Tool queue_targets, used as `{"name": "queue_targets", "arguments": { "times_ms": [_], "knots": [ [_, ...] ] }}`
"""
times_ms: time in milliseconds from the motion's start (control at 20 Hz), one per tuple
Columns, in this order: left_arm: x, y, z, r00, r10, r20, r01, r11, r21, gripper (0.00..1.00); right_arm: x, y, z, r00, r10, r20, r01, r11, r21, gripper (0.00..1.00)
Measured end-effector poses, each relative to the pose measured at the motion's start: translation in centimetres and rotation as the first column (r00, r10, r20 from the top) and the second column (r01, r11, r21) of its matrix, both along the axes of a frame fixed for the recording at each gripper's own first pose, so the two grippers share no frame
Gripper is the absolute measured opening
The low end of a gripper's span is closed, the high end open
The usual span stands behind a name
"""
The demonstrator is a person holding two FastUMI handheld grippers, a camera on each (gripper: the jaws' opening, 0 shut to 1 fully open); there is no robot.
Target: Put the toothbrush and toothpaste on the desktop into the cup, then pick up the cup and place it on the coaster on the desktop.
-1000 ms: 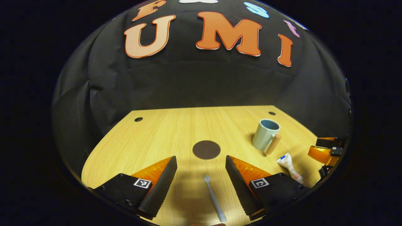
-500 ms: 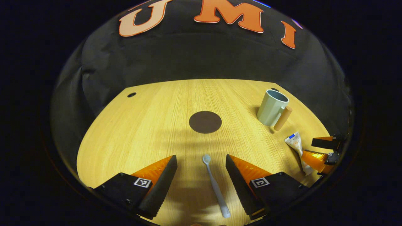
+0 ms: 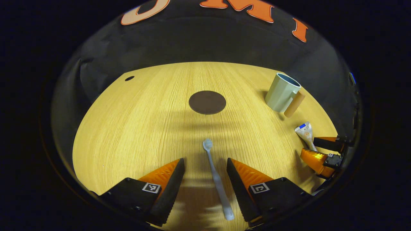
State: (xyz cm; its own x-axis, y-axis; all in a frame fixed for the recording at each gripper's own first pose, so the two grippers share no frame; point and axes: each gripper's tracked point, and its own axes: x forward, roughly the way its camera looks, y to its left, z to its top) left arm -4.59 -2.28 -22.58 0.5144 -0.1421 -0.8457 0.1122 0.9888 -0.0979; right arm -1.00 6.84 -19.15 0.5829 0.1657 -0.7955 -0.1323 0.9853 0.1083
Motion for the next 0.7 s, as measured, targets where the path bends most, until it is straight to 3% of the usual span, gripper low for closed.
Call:
{"name": "queue_targets", "arguments": {
  "times_ms": [150,200,300,350,400,450,500,550,600,650,700],
  "knots": [
    [-0.4,-0.4,-0.8,1.0,0.008,-0.009,-0.008,0.999,0.031,0.76,0.6,-0.3,1.1,1.0,0.004,-0.009,-0.004,1.0,0.029,0.78],
    [-0.3,-0.3,-0.4,1.0,0.013,-0.003,-0.013,0.999,0.041,0.78,0.8,-0.4,1.1,1.0,0.002,-0.015,-0.001,0.999,0.04,0.75],
    [-0.4,-0.6,-1.1,1.0,0.02,-0.007,-0.02,0.999,0.042,0.65,1.5,-0.9,1.6,1.0,-0.006,-0.015,0.006,0.999,0.039,0.6],
    [-0.6,-0.5,-1.1,1.0,0.027,-0.009,-0.027,0.999,0.043,0.53,1.7,-1.0,1.6,1.0,-0.007,-0.009,0.007,0.999,0.034,0.53],
    [-0.6,-0.5,-1.0,0.999,0.033,-0.009,-0.033,0.999,0.039,0.48,1.5,-0.9,1.6,1.0,-0.004,-0.008,0.004,1.0,0.031,0.51],
    [-0.5,-0.5,-1.2,0.999,0.04,-0.01,-0.039,0.999,0.033,0.34,1.6,-0.8,1.6,1.0,-0.006,-0.005,0.006,1.0,0.027,0.48],
    [-0.7,-0.6,-1.1,0.999,0.045,-0.013,-0.045,0.999,0.019,0.29,1.5,-0.7,1.5,1.0,-0.01,-0.003,0.01,1.0,0.026,0.46],
    [-0.8,-0.8,-1.1,0.999,0.039,-0.017,-0.039,0.999,0.006,0.17,1.6,-0.7,1.4,1.0,-0.026,-0.001,0.026,0.999,0.029,0.42],
    [-0.6,-0.9,-1.0,0.999,0.039,-0.01,-0.039,0.999,-0.004,0.17,1.9,-0.6,1.3,0.998,-0.062,-0.005,0.062,0.997,0.042,0.37],
    [-0.8,-0.9,-1.1,0.999,0.048,-0.017,-0.049,0.999,-0.018,0.12,1.8,-0.2,1.9,0.997,-0.082,-0.015,0.083,0.994,0.071,0.2],
    [-0.7,-1.1,-1.1,0.999,0.038,-0.013,-0.039,0.999,-0.024,0.07,2.0,-0.1,1.8,0.994,-0.103,-0.022,0.105,0.989,0.101,0.18]
  ]
}}
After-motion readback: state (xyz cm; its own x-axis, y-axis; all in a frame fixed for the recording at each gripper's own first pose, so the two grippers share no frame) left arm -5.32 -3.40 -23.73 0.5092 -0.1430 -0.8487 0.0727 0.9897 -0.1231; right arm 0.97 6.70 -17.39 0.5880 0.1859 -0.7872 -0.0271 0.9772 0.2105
